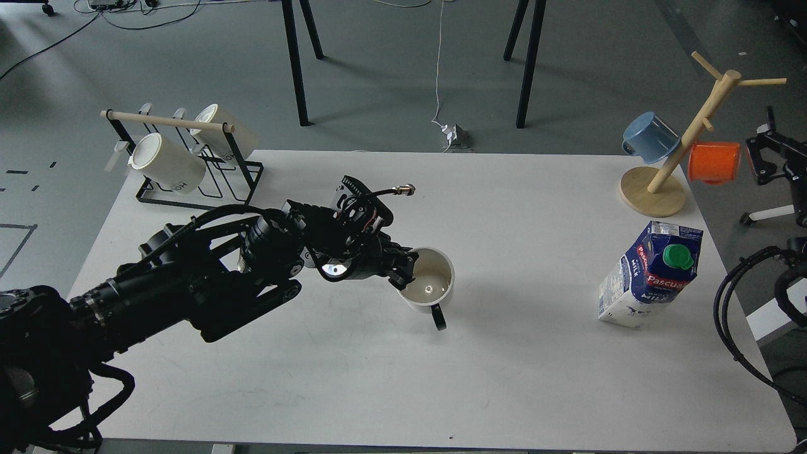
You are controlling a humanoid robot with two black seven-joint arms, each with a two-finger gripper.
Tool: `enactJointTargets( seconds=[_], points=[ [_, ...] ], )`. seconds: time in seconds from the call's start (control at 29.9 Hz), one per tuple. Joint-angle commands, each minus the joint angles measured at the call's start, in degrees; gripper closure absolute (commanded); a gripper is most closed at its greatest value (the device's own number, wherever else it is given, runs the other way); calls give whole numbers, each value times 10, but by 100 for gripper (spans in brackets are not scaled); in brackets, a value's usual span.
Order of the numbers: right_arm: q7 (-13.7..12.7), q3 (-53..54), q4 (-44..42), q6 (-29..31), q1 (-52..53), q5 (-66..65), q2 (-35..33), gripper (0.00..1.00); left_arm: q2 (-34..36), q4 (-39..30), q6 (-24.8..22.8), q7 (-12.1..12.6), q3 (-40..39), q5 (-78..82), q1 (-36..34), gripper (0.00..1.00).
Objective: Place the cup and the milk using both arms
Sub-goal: 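Carry the white mug toward the table center and lower it, then release the mug and raise the left arm back to rest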
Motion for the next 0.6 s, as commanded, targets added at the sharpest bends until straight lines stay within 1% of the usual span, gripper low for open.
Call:
enactJointTargets(
  seconds=[0.0,0.07,0.17,0.27,0.33,0.37,0.4,0.5,0.57],
  points=[
    [0,8,0,0,-1,0,0,1,-14,11,0,0,0,0,0,87],
    [0,9,0,0,-3,0,0,1,-14,14,0,-1,0,-1,0,81],
    [0,10,0,0,-6,0,0,1,-10,16,0,-3,1,-1,0,79],
    [0,14,1,0,-12,0,-1,1,-4,16,0,-5,0,-2,-1,75],
    [0,14,0,0,-13,0,-1,1,-2,15,0,-7,-6,-4,-1,68],
    [0,14,0,0,-14,0,-2,1,0,15,0,-7,-10,-6,-1,56],
    [0,14,0,0,-16,0,-2,1,5,14,0,-8,-14,-7,-1,47],
    [0,14,0,0,-20,0,-8,1,16,9,0,-10,-59,-27,-1,44],
    [0,14,0,0,-22,0,-12,1,18,9,0,-10,-96,-64,-1,40]
  ],
)
